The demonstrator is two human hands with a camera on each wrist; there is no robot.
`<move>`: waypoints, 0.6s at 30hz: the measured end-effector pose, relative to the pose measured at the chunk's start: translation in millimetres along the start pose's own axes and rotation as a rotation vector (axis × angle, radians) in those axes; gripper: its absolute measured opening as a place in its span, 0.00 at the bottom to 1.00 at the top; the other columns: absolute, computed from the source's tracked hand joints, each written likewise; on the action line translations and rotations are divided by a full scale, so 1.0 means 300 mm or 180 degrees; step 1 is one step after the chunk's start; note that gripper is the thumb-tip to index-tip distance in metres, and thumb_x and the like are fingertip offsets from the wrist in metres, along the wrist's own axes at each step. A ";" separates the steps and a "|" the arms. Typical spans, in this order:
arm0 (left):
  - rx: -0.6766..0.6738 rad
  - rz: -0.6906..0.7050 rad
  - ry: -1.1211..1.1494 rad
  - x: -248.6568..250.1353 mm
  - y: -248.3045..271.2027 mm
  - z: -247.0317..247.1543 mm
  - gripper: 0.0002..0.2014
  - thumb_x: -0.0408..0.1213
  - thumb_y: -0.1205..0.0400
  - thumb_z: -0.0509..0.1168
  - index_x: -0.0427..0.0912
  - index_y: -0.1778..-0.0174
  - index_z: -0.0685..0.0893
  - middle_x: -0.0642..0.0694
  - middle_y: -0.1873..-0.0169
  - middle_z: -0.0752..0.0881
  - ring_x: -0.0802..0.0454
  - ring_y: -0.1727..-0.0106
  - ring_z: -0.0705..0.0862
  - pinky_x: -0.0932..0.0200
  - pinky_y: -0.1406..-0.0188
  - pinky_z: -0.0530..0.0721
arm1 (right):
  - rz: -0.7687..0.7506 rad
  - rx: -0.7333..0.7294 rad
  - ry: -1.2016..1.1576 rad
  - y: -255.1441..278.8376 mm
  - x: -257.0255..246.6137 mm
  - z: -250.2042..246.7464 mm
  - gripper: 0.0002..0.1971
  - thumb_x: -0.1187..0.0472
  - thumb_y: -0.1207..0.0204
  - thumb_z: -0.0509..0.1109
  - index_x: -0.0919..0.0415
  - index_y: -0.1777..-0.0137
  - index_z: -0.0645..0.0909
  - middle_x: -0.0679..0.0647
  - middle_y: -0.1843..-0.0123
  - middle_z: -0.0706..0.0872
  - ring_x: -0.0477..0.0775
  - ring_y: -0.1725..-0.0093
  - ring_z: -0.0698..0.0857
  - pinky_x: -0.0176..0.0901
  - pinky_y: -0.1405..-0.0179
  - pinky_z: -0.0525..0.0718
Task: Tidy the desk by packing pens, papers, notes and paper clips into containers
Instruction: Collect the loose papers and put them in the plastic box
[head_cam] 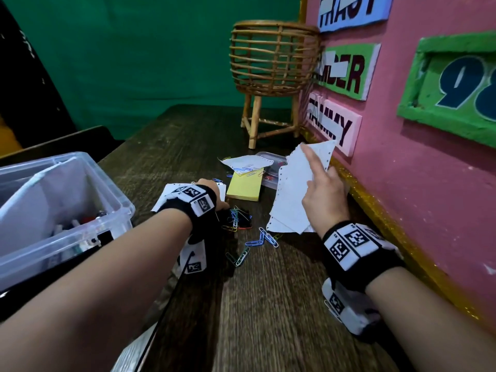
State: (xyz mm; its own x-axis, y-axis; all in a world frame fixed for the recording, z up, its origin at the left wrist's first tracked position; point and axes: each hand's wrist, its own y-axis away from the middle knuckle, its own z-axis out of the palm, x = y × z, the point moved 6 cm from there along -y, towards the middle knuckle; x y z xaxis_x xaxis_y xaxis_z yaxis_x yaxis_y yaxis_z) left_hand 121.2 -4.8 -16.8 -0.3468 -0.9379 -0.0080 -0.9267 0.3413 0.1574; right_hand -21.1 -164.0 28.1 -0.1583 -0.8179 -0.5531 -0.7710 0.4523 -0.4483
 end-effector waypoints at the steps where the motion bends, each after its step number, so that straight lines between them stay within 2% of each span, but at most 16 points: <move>1: -0.0027 -0.0021 0.0005 0.002 0.004 0.001 0.18 0.49 0.19 0.64 0.38 0.67 0.74 0.39 0.54 0.84 0.39 0.43 0.83 0.56 0.55 0.75 | 0.0016 -0.0041 0.0054 -0.003 0.003 0.004 0.38 0.79 0.23 0.53 0.39 0.21 0.61 0.55 0.52 0.66 0.49 0.64 0.64 0.41 0.55 0.71; 2: -0.0021 -0.0076 0.0047 0.001 0.003 0.003 0.15 0.46 0.20 0.65 0.38 0.65 0.76 0.41 0.56 0.85 0.40 0.45 0.84 0.56 0.56 0.75 | 0.0029 -0.0072 0.0106 -0.004 0.006 0.007 0.37 0.80 0.23 0.52 0.42 0.23 0.66 0.55 0.51 0.66 0.50 0.60 0.66 0.39 0.53 0.72; 3: 0.0052 -0.0128 0.0126 -0.002 0.007 0.001 0.12 0.43 0.20 0.65 0.36 0.57 0.81 0.41 0.52 0.86 0.40 0.44 0.85 0.56 0.56 0.76 | 0.0045 -0.0089 0.0134 -0.005 0.010 0.010 0.35 0.80 0.24 0.52 0.44 0.26 0.71 0.56 0.49 0.67 0.52 0.56 0.68 0.39 0.50 0.72; 4: 0.0116 -0.0218 0.0211 -0.007 0.011 -0.004 0.12 0.40 0.20 0.65 0.34 0.49 0.83 0.39 0.46 0.87 0.40 0.43 0.85 0.54 0.54 0.78 | 0.0072 -0.0092 0.0141 -0.006 0.015 0.011 0.33 0.81 0.24 0.53 0.47 0.29 0.76 0.58 0.46 0.69 0.55 0.51 0.71 0.40 0.47 0.74; 6: 0.0295 -0.0281 0.0276 -0.014 0.029 -0.026 0.13 0.36 0.20 0.64 0.34 0.41 0.82 0.37 0.41 0.85 0.39 0.41 0.85 0.53 0.52 0.79 | 0.0146 -0.0054 0.0122 -0.006 0.021 0.008 0.28 0.80 0.25 0.57 0.52 0.35 0.82 0.61 0.39 0.73 0.61 0.41 0.75 0.41 0.40 0.75; 8: 0.0526 -0.0216 0.0239 -0.005 0.048 -0.055 0.13 0.34 0.20 0.62 0.36 0.41 0.81 0.38 0.42 0.85 0.39 0.41 0.85 0.53 0.52 0.79 | 0.0220 -0.0018 0.0160 -0.006 0.021 0.001 0.26 0.80 0.25 0.56 0.57 0.35 0.82 0.62 0.36 0.73 0.63 0.38 0.76 0.45 0.39 0.76; 10: 0.0829 -0.0053 0.0179 0.027 0.072 -0.086 0.13 0.32 0.20 0.61 0.40 0.40 0.81 0.40 0.42 0.84 0.40 0.41 0.84 0.51 0.49 0.80 | 0.0299 -0.0021 0.0294 -0.003 0.017 -0.006 0.26 0.78 0.24 0.55 0.59 0.29 0.75 0.62 0.31 0.72 0.65 0.37 0.76 0.49 0.42 0.77; 12: 0.1316 0.0269 0.0415 0.066 0.105 -0.122 0.15 0.31 0.20 0.59 0.45 0.40 0.83 0.42 0.44 0.84 0.41 0.41 0.83 0.50 0.48 0.81 | 0.0337 0.0034 0.0324 0.001 0.011 -0.014 0.25 0.73 0.22 0.56 0.59 0.26 0.71 0.60 0.28 0.71 0.65 0.37 0.76 0.51 0.45 0.78; 15: 0.2187 0.1124 0.1208 0.121 0.181 -0.210 0.14 0.30 0.20 0.60 0.47 0.44 0.86 0.44 0.50 0.85 0.46 0.43 0.81 0.53 0.49 0.80 | 0.0334 0.0112 0.0212 0.004 0.006 -0.018 0.22 0.61 0.19 0.57 0.58 0.24 0.67 0.60 0.26 0.69 0.63 0.35 0.76 0.51 0.43 0.77; 17: 0.2378 0.1610 0.1837 0.149 0.225 -0.265 0.14 0.27 0.20 0.62 0.43 0.45 0.88 0.44 0.50 0.86 0.49 0.46 0.81 0.60 0.46 0.80 | 0.0330 0.0132 0.0107 0.006 0.006 -0.018 0.25 0.52 0.18 0.58 0.58 0.23 0.65 0.60 0.26 0.69 0.62 0.31 0.74 0.50 0.39 0.76; 18: 0.2314 0.1740 0.2198 0.159 0.234 -0.286 0.13 0.26 0.20 0.62 0.42 0.45 0.87 0.45 0.50 0.85 0.52 0.47 0.81 0.70 0.47 0.78 | 0.0300 0.0166 0.0071 0.010 0.004 -0.023 0.27 0.49 0.19 0.58 0.58 0.23 0.64 0.61 0.27 0.70 0.62 0.31 0.74 0.50 0.38 0.75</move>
State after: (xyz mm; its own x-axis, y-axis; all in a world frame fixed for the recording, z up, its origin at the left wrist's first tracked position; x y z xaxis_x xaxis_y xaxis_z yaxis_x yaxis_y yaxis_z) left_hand 52.1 -31.0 78.5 -0.7842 -0.4098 0.4659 -0.6186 0.4585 -0.6381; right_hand -27.9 -166.1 31.1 -0.2427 -0.7783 -0.5790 -0.7190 0.5450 -0.4312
